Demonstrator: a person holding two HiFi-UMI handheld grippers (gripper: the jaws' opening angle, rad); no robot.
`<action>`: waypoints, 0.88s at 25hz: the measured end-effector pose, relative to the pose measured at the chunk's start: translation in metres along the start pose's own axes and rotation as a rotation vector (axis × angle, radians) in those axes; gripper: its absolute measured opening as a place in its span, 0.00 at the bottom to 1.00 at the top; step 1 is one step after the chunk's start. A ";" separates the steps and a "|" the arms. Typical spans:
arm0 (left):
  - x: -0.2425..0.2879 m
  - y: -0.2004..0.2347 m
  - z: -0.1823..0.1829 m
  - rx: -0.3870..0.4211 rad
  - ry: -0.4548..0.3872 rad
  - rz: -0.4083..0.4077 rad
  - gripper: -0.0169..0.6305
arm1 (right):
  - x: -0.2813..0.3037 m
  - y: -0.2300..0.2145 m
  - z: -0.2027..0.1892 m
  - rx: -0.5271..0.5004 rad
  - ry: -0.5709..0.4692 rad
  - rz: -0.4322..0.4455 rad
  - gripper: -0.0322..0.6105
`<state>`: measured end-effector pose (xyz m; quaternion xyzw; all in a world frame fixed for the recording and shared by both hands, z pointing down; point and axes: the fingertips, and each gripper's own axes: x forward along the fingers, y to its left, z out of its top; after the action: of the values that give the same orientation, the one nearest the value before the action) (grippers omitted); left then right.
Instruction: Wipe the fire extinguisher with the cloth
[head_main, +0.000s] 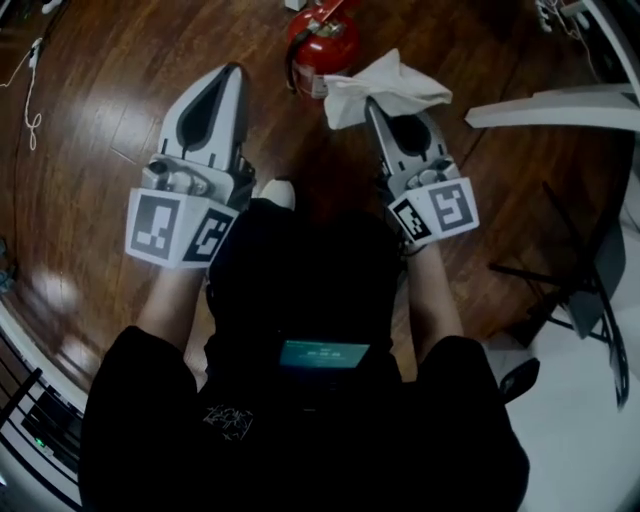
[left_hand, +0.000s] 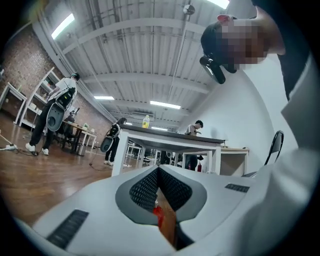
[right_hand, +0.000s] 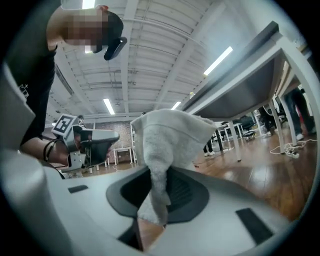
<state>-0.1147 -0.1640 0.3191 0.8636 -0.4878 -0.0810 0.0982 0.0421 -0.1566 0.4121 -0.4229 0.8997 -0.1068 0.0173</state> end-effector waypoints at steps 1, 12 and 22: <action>-0.001 -0.004 0.000 0.004 -0.002 0.002 0.02 | 0.002 -0.003 -0.002 -0.004 -0.005 0.007 0.21; 0.003 -0.013 -0.040 0.051 0.021 -0.114 0.02 | 0.043 -0.009 -0.019 -0.038 0.009 0.057 0.21; 0.007 -0.023 -0.118 0.017 0.134 -0.182 0.02 | 0.067 -0.034 -0.036 -0.047 0.015 0.049 0.21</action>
<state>-0.0647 -0.1478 0.4271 0.9087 -0.4003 -0.0275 0.1154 0.0204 -0.2219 0.4582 -0.4004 0.9121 -0.0884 0.0033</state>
